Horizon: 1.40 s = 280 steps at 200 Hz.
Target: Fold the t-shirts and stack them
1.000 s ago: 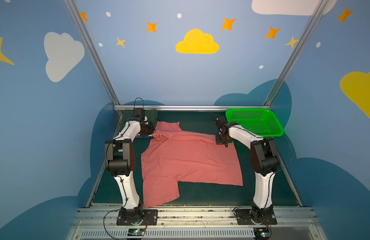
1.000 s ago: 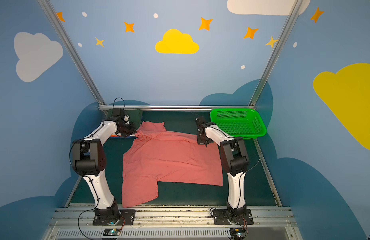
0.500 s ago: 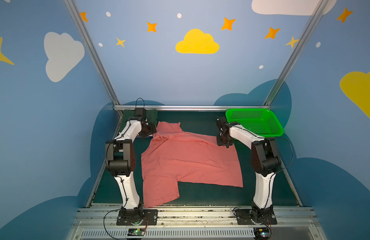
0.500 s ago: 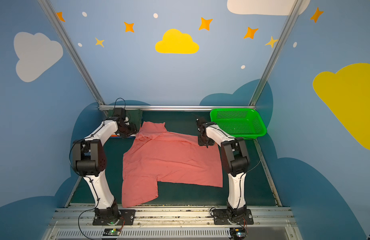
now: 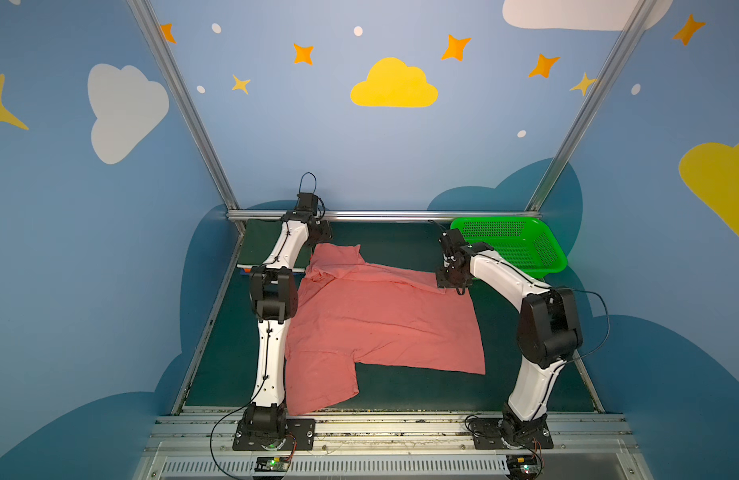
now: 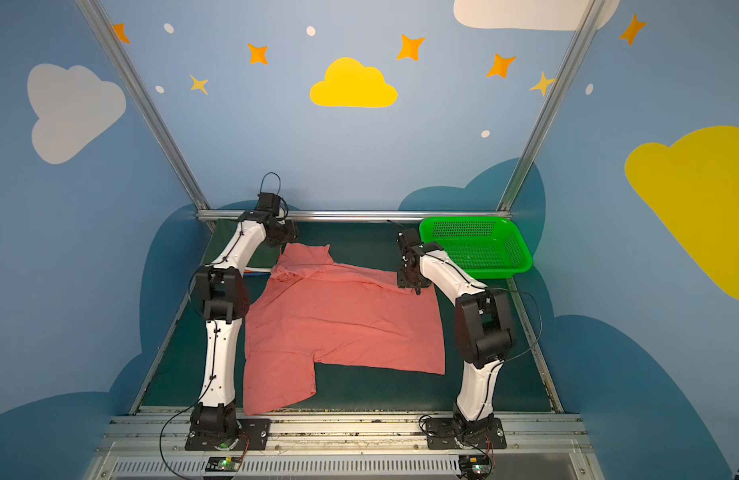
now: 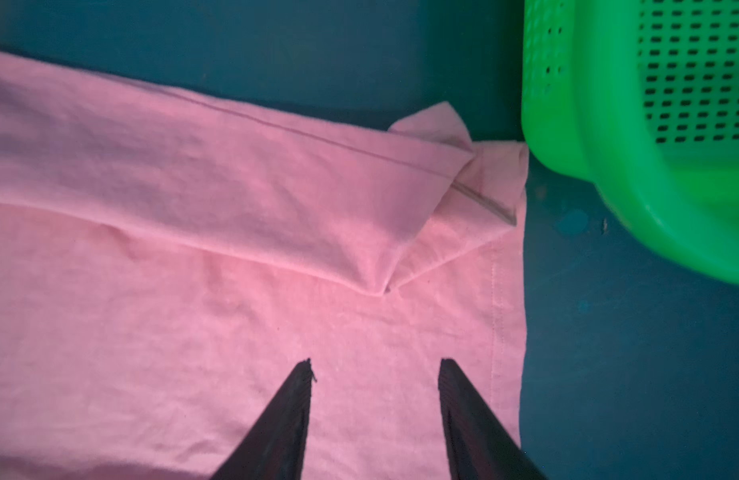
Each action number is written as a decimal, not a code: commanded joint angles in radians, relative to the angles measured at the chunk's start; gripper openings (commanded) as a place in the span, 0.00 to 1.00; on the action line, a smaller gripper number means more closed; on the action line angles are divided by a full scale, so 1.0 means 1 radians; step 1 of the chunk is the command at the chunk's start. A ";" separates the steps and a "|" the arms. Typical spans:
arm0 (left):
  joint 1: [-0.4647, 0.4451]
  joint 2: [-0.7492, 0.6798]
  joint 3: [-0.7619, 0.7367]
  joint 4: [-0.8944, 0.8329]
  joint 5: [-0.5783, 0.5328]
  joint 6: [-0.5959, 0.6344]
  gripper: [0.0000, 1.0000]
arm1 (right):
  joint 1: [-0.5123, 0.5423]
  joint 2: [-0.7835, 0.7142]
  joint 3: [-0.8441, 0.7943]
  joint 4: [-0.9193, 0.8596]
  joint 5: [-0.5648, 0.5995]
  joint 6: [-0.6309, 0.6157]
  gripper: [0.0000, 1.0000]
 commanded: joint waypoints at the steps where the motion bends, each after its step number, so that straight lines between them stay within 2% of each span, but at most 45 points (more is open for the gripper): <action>1: -0.017 0.087 0.149 -0.106 -0.073 0.011 0.65 | -0.003 -0.058 -0.031 0.002 -0.021 0.006 0.52; 15: -0.025 0.128 0.185 -0.096 -0.106 -0.015 0.67 | -0.004 -0.072 -0.046 0.001 -0.025 0.008 0.52; 41: -0.030 0.148 0.164 -0.047 -0.144 -0.065 0.70 | -0.004 -0.097 -0.071 -0.001 -0.035 0.020 0.51; 68: -0.031 0.166 0.154 -0.027 -0.156 -0.084 0.64 | -0.004 -0.117 -0.096 0.002 -0.036 0.028 0.51; 86: -0.030 0.182 0.154 -0.024 -0.148 -0.086 0.50 | -0.003 -0.123 -0.103 -0.001 -0.036 0.030 0.51; 109: -0.030 0.192 0.154 -0.026 -0.148 -0.087 0.25 | -0.001 -0.130 -0.112 -0.001 -0.041 0.034 0.51; 136: -0.030 0.188 0.152 -0.018 -0.135 -0.081 0.05 | -0.002 -0.137 -0.125 -0.001 -0.044 0.036 0.51; 176: -0.031 0.143 0.145 -0.013 -0.118 -0.070 0.05 | -0.002 -0.157 -0.145 -0.002 -0.038 0.036 0.51; 231: -0.040 -0.059 0.004 0.043 -0.097 -0.029 0.05 | -0.005 -0.159 -0.152 0.001 -0.038 0.030 0.50; 252: -0.045 -0.163 -0.090 0.050 -0.106 -0.004 0.05 | -0.006 -0.172 -0.161 0.005 -0.039 0.029 0.50; 280: -0.062 -0.334 -0.324 0.114 -0.121 0.021 0.05 | -0.011 -0.192 -0.174 0.013 -0.045 0.026 0.50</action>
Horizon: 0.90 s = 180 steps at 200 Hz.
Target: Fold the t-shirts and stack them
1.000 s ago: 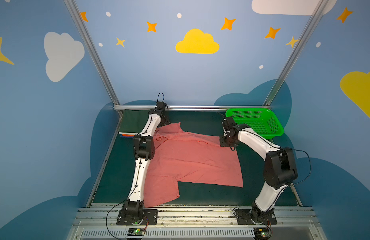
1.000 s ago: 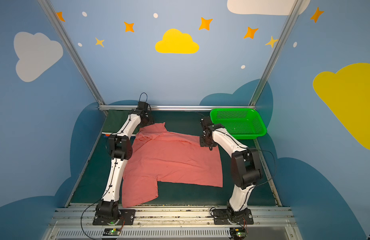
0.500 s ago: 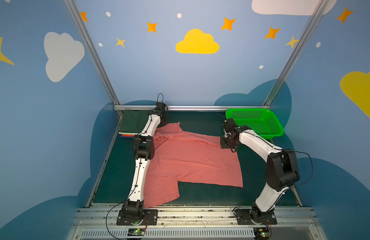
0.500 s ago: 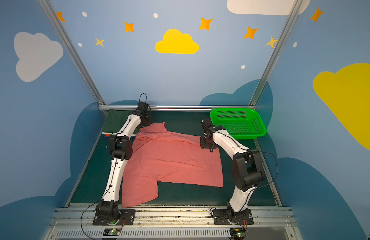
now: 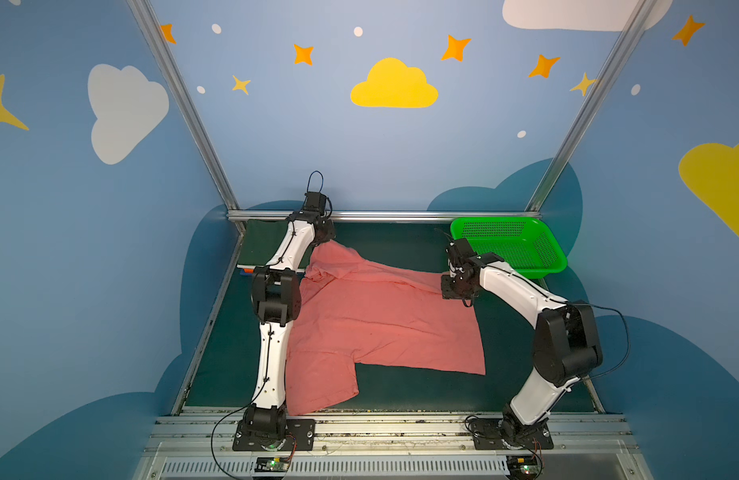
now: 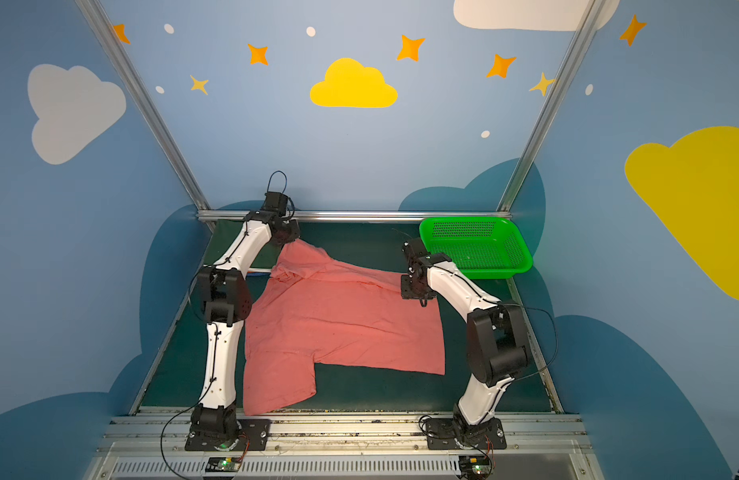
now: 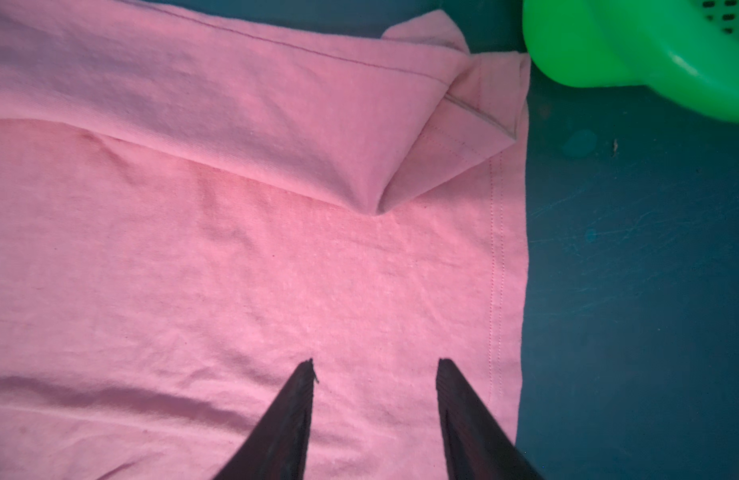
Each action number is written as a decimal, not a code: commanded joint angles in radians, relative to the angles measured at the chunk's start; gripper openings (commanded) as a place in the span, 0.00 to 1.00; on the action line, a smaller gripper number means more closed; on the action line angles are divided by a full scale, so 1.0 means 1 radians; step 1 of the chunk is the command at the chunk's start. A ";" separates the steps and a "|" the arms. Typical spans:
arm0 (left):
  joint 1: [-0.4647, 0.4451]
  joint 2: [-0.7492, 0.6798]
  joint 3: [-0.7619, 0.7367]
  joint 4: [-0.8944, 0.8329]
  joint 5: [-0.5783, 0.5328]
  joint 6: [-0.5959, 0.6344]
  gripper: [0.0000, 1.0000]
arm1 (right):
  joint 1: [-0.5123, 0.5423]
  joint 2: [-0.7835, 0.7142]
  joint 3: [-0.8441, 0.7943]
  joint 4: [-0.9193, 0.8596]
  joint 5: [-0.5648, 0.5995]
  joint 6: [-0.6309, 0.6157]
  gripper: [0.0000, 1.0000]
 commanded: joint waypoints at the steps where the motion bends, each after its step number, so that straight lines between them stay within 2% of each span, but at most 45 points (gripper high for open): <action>1: -0.016 -0.139 -0.141 0.051 -0.015 0.042 0.05 | -0.008 -0.053 -0.017 0.001 -0.008 0.004 0.50; 53: -0.064 -0.468 -0.632 0.171 -0.063 0.012 0.05 | -0.006 -0.104 -0.049 0.013 -0.047 0.004 0.49; 80: -0.118 -0.604 -0.835 0.207 -0.093 -0.005 0.05 | -0.003 -0.139 -0.081 0.023 -0.068 0.005 0.49; 122: -0.200 -0.773 -1.076 0.217 -0.177 -0.075 0.05 | 0.009 -0.188 -0.131 0.038 -0.096 0.013 0.49; 180: -0.275 -0.975 -1.317 0.249 -0.191 -0.206 0.05 | 0.040 -0.207 -0.176 0.055 -0.121 0.028 0.48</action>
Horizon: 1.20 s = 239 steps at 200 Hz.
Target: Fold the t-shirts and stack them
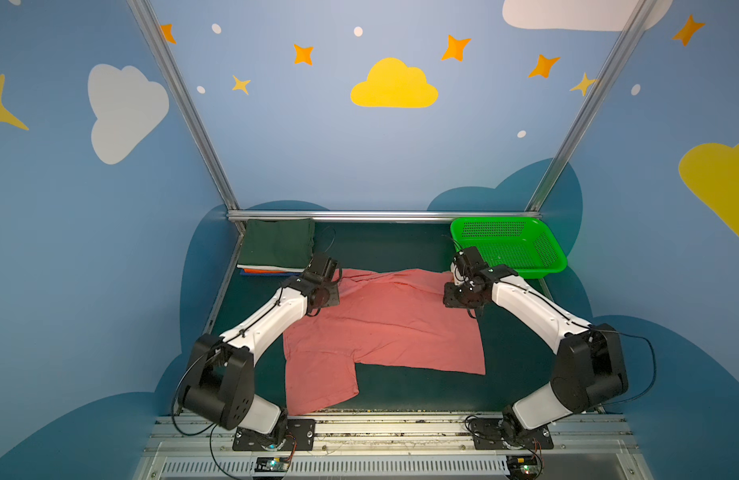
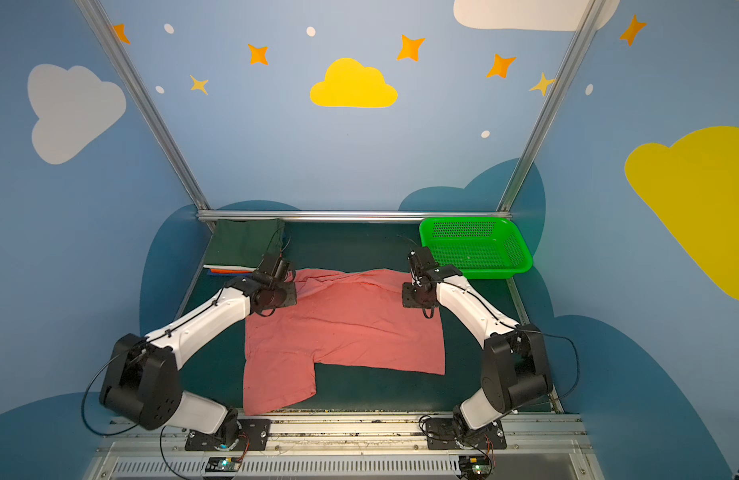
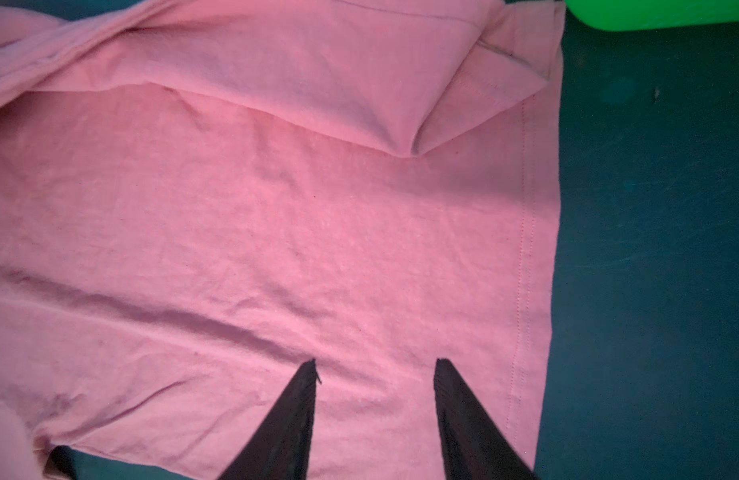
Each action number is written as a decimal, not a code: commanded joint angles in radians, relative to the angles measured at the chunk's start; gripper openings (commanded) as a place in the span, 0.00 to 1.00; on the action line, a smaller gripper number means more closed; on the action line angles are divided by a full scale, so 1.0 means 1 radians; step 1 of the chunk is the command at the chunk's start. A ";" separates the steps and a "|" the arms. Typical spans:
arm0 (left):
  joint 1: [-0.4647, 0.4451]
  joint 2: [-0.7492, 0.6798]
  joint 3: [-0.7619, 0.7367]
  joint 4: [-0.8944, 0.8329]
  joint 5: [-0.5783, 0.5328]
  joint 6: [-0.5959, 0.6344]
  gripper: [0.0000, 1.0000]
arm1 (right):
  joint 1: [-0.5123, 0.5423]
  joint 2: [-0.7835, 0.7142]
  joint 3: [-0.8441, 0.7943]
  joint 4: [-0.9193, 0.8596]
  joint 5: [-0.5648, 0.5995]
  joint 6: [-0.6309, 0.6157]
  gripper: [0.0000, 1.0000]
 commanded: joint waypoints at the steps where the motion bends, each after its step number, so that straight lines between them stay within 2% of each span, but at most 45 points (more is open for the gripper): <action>1: -0.025 -0.055 -0.059 0.012 -0.029 -0.080 0.05 | 0.016 -0.030 -0.019 0.012 -0.022 0.020 0.48; 38: -0.064 -0.110 -0.152 -0.024 -0.030 -0.120 0.08 | 0.039 -0.030 -0.035 0.023 -0.030 0.025 0.48; 83: -0.105 -0.234 -0.184 -0.066 0.008 -0.129 0.15 | 0.059 -0.009 -0.022 0.036 -0.047 0.028 0.48; 105: -0.110 -0.316 -0.179 -0.094 0.028 -0.125 0.25 | 0.080 0.020 0.015 0.047 -0.071 0.030 0.48; 116: -0.108 -0.353 -0.182 -0.102 -0.001 -0.126 0.37 | 0.094 0.042 0.041 0.060 -0.089 0.030 0.48; 140: -0.080 -0.398 -0.190 -0.085 -0.140 -0.142 0.43 | 0.147 0.123 0.128 0.099 -0.165 0.031 0.47; 155: -0.012 -0.372 -0.162 -0.078 -0.104 -0.113 0.45 | 0.194 0.198 0.212 0.117 -0.226 0.020 0.47; 190: 0.214 -0.203 -0.075 -0.011 0.118 -0.084 0.52 | 0.285 0.407 0.458 0.106 -0.314 -0.005 0.47; 239: 0.344 0.163 0.184 0.005 0.261 0.005 0.57 | 0.336 0.664 0.731 0.105 -0.457 -0.012 0.52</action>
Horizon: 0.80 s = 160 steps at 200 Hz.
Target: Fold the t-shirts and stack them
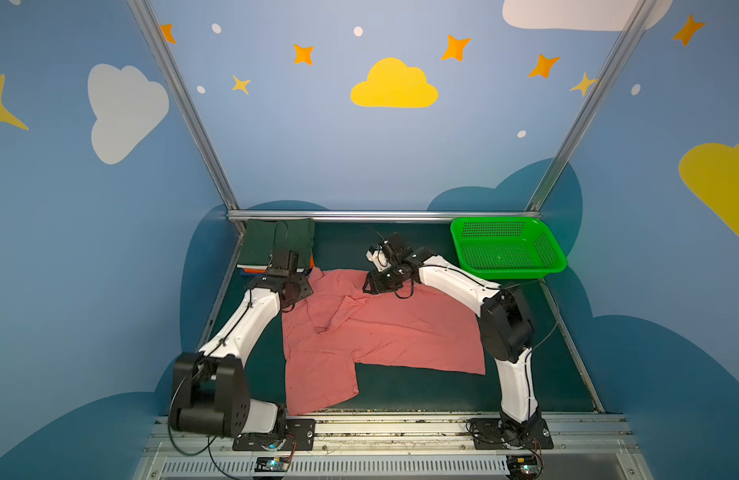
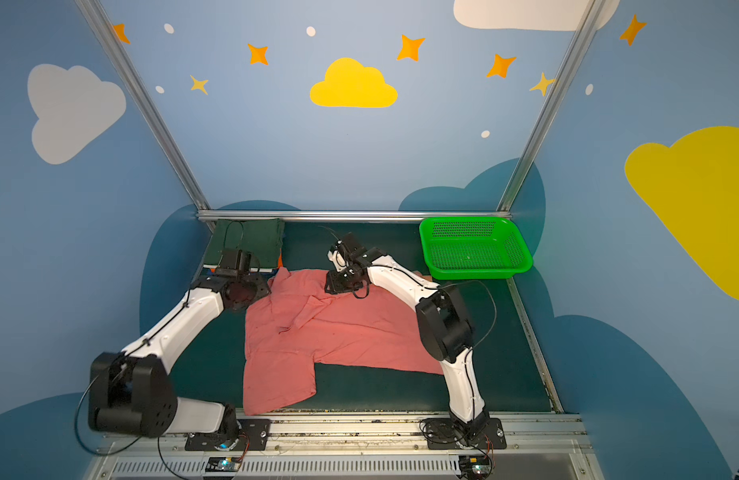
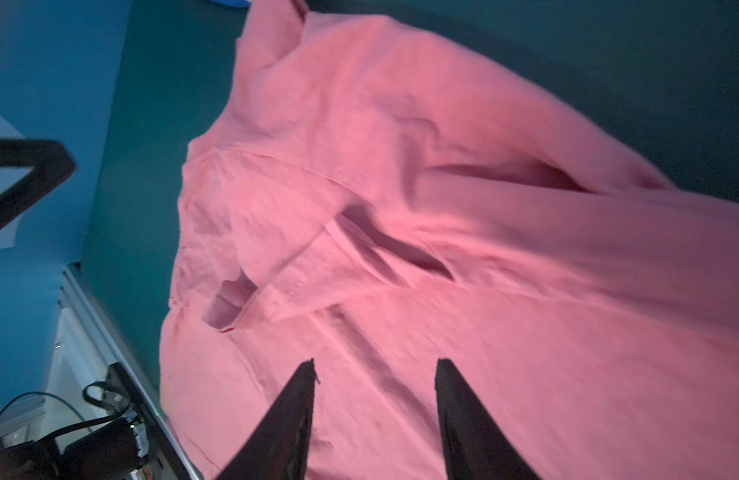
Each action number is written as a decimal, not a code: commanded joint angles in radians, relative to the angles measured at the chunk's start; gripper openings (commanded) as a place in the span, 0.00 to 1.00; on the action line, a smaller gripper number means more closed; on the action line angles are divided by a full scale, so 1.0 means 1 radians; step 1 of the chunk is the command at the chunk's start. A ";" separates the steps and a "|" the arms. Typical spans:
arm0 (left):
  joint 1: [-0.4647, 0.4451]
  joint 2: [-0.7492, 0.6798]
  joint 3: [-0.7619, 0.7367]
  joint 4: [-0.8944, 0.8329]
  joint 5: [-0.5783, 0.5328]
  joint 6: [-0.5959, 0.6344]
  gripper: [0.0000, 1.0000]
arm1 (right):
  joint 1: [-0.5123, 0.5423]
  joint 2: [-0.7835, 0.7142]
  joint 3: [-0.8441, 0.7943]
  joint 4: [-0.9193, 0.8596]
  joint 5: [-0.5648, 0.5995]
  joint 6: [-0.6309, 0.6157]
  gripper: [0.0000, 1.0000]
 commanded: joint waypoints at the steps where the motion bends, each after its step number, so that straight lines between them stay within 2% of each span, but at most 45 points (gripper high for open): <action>1: 0.043 0.142 0.122 0.012 0.125 0.071 0.57 | 0.009 0.089 0.099 -0.009 -0.100 -0.017 0.52; 20: 0.082 0.277 0.239 0.003 0.243 0.103 0.57 | 0.014 0.171 0.185 -0.021 -0.138 -0.021 0.53; 69: 0.128 0.553 0.484 -0.003 0.394 0.118 0.60 | 0.020 0.301 0.305 -0.035 -0.211 -0.017 0.58; 96: 0.129 0.664 0.608 -0.074 0.382 0.140 0.60 | 0.019 0.351 0.361 -0.041 -0.237 -0.019 0.59; 117: 0.128 0.706 0.644 -0.088 0.391 0.147 0.59 | 0.021 0.379 0.392 -0.043 -0.275 -0.012 0.59; 160: 0.120 0.717 0.635 -0.090 0.393 0.152 0.45 | 0.023 0.374 0.378 -0.078 -0.284 -0.031 0.53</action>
